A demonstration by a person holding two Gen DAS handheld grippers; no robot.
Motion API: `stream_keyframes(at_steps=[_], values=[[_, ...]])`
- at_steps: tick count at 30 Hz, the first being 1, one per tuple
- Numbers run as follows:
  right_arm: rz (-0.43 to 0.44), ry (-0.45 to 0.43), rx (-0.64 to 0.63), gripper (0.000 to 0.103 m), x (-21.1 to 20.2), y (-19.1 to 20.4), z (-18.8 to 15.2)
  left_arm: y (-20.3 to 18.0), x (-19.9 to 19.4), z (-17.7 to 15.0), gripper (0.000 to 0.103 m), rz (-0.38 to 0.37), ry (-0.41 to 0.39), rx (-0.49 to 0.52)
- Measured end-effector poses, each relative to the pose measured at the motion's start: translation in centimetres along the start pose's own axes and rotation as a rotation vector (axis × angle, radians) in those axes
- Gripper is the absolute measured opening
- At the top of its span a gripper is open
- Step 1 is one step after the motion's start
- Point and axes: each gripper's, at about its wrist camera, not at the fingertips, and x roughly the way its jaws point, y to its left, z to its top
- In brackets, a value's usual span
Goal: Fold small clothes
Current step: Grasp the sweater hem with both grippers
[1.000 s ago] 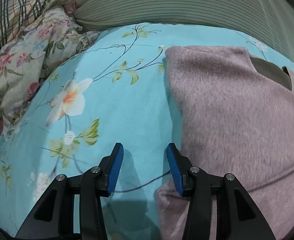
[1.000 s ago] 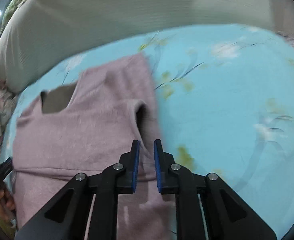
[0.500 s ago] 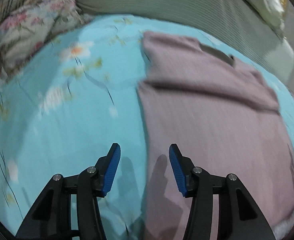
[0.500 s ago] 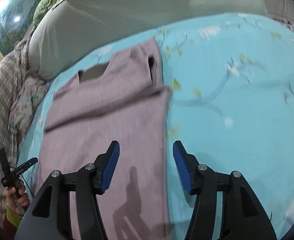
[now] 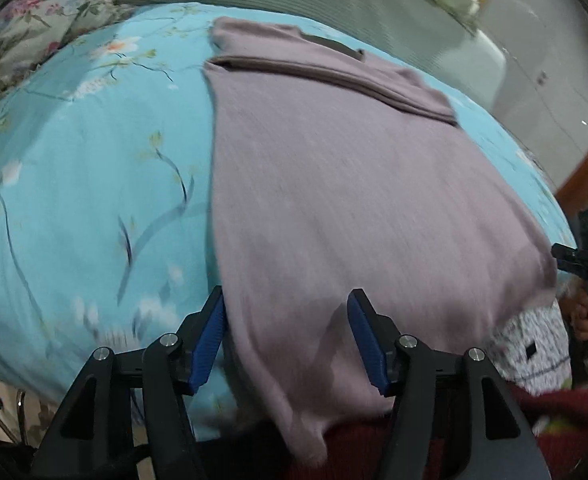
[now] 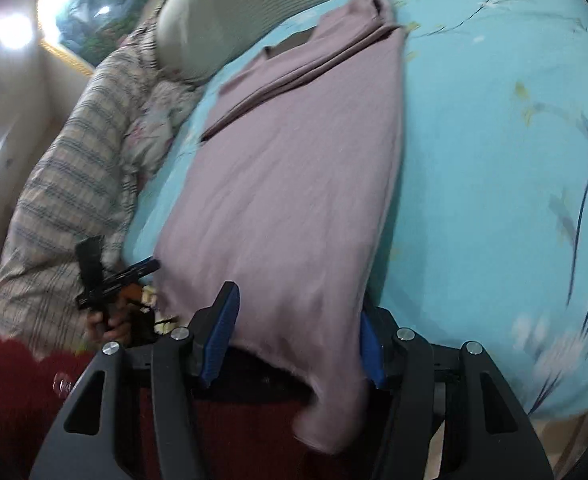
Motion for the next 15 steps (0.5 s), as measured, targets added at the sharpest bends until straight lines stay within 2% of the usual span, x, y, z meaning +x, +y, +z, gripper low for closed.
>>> stream_keyframes(at_steps=[3, 5, 7, 10, 13, 15], values=[[-0.003, 0.025, -0.006, 0.057, 0.4, -0.4, -0.8, 0.3, -0.3, -1.8, 0.059, -0.041, 0.042, -0.009], [0.002, 0.016, -0.005, 0.057, 0.5, -0.6, -1.0, 0.8, 0.2, -2.7, 0.049, -0.063, 0.087, -0.033], [0.01, 0.005, 0.002, 0.056, 0.5, -0.9, -0.7, 1.0, 0.2, -2.9, 0.047, -0.062, 0.078, -0.034], [0.002, 0.012, -0.01, 0.048, 0.8, -0.4, -0.7, 1.2, 0.3, -2.8, 0.042, -0.096, 0.089, -0.051], [-0.007, 0.02, -0.017, 0.034, 0.8, -0.4, -0.9, 1.1, 0.6, -3.1, 0.031, -0.141, 0.119, -0.049], [-0.013, 0.016, -0.006, 0.009, 0.9, -0.6, -1.1, 1.0, 0.9, -3.5, 0.023, -0.137, 0.134, -0.033]])
